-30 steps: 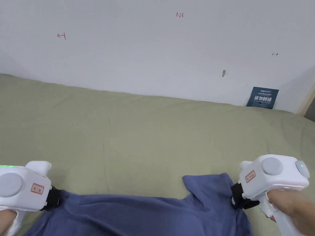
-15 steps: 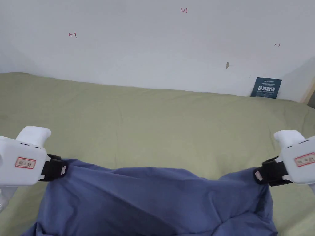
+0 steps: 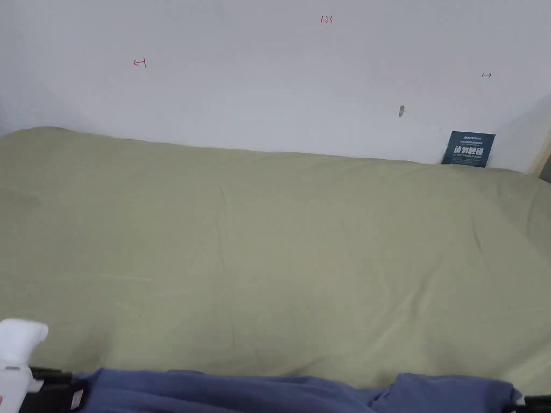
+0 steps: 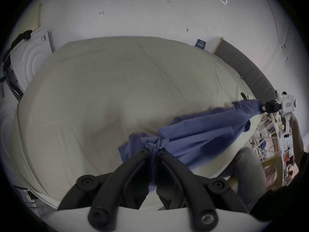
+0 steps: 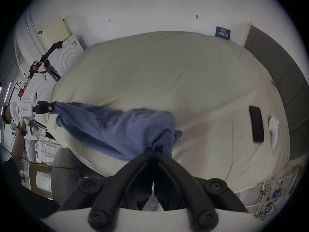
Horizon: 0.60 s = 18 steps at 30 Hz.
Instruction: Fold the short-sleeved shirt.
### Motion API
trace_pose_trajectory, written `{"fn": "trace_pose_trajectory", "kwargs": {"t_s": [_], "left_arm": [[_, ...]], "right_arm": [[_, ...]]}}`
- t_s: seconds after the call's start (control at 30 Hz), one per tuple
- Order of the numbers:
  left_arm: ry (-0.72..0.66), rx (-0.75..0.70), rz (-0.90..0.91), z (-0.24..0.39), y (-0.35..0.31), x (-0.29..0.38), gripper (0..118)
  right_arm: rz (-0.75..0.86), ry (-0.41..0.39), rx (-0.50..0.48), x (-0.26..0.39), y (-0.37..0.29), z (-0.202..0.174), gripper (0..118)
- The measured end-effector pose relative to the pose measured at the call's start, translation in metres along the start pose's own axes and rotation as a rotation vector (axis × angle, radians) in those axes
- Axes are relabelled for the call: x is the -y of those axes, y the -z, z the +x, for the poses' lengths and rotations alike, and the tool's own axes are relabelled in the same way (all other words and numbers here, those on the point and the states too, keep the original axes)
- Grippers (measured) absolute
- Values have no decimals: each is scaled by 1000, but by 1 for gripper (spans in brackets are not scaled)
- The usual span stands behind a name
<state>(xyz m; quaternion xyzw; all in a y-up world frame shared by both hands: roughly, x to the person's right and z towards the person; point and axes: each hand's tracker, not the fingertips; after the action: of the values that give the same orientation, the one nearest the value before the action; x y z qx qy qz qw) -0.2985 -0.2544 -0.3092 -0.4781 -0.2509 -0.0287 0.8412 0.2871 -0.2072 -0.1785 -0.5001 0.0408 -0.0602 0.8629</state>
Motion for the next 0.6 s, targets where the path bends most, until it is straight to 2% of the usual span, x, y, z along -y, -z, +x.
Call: {"fn": "trace_pose_trajectory", "kwargs": {"t_s": [0.17,0.2,0.3,0.4,0.43,0.47,0.5,0.53,0.6], "left_arm": [[-23,-27,-74,-3,28,35,5],[-66,-12,-97,-2,34,41,5],[-103,-21,-121,-1,44,54,15],[-170,-26,-66,-2,37,58,18],[-227,-14,-45,-4,31,58,31],[-245,-21,-28,-2,22,58,49],[-246,-49,25,-1,8,58,73],[-252,-32,93,1,-9,55,87],[-264,4,215,9,-44,45,87]], "right_arm": [[-69,40,33,31,24,3,1],[-81,37,43,34,28,3,1],[-98,66,51,38,35,4,1],[-122,70,60,36,42,9,2],[-130,74,67,34,39,9,10],[-123,76,73,32,32,8,27],[-108,75,67,30,24,7,54],[-64,70,65,26,9,4,73],[46,70,37,16,-21,-6,71]]}}
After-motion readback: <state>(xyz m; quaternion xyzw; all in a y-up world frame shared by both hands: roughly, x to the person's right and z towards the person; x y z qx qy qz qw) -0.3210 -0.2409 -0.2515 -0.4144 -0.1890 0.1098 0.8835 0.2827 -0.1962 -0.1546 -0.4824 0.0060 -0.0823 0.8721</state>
